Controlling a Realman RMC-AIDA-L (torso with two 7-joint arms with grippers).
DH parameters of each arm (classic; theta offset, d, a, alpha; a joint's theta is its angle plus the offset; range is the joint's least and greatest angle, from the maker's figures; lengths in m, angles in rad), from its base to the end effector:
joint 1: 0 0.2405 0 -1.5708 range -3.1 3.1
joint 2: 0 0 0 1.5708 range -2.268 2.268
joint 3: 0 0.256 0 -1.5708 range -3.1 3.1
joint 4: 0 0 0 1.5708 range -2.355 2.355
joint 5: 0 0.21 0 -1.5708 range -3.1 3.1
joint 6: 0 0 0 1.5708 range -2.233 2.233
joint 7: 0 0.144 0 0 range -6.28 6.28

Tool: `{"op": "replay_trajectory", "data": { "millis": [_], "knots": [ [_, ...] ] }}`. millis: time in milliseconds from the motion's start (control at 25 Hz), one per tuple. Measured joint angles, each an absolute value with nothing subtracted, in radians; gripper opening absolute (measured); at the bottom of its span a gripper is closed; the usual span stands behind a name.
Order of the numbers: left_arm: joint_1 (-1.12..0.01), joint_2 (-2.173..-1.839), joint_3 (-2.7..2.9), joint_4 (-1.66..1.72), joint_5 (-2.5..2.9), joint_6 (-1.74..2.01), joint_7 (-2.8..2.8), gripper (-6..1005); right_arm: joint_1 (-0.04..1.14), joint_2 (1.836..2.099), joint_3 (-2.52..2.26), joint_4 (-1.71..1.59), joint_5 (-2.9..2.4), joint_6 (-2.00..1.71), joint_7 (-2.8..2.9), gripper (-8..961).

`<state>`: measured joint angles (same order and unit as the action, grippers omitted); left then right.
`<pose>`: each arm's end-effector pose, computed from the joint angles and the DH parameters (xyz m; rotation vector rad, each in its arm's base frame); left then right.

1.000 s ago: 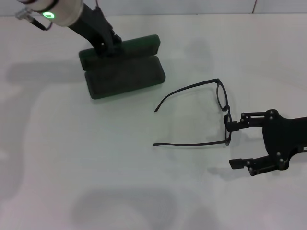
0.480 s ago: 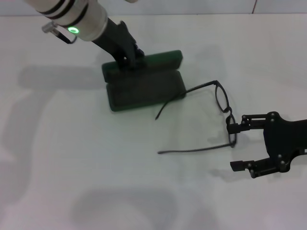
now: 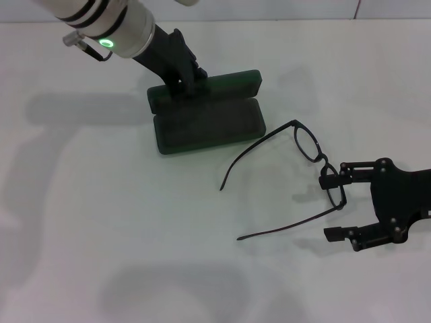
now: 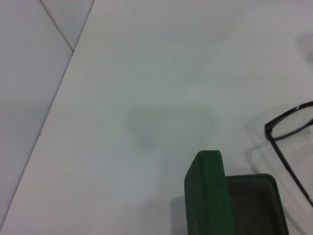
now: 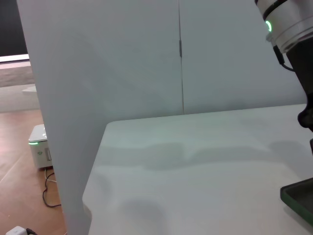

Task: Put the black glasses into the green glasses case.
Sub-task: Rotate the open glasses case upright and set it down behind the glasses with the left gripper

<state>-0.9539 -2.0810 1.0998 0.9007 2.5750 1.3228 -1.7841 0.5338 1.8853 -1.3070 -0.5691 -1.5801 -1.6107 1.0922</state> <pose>-0.1348 0.4324 -0.0151 -2.8083 -0.0244 0.3858 0.2490 0.3129 0.0028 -3.0464 0.0352 0.6375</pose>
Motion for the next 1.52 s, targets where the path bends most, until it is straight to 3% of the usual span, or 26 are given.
{"op": "replay_trajectory", "data": {
  "millis": [800, 920, 1120, 1520],
  "knots": [
    [-0.93, -2.087, 1.13, 0.935, 2.535, 1.304, -1.803, 269, 0.524, 1.882, -1.301, -0.569, -1.58, -1.611, 1.092, 798],
    [-0.906, -2.08, 1.088, 0.965, 2.483, 1.327, -1.805, 502, 0.524, 1.882, -1.301, -0.57, -1.58, -1.611, 1.092, 797],
    [-0.876, -2.07, 1.079, 0.971, 2.454, 1.33, -1.801, 736, 0.527, 1.882, -1.301, -0.571, -1.58, -1.612, 1.092, 797],
    [-0.834, -2.084, 1.086, 0.951, 2.463, 1.365, -1.804, 772, 0.526, 1.883, -1.301, -0.571, -1.58, -1.609, 1.091, 797]
  ]
}}
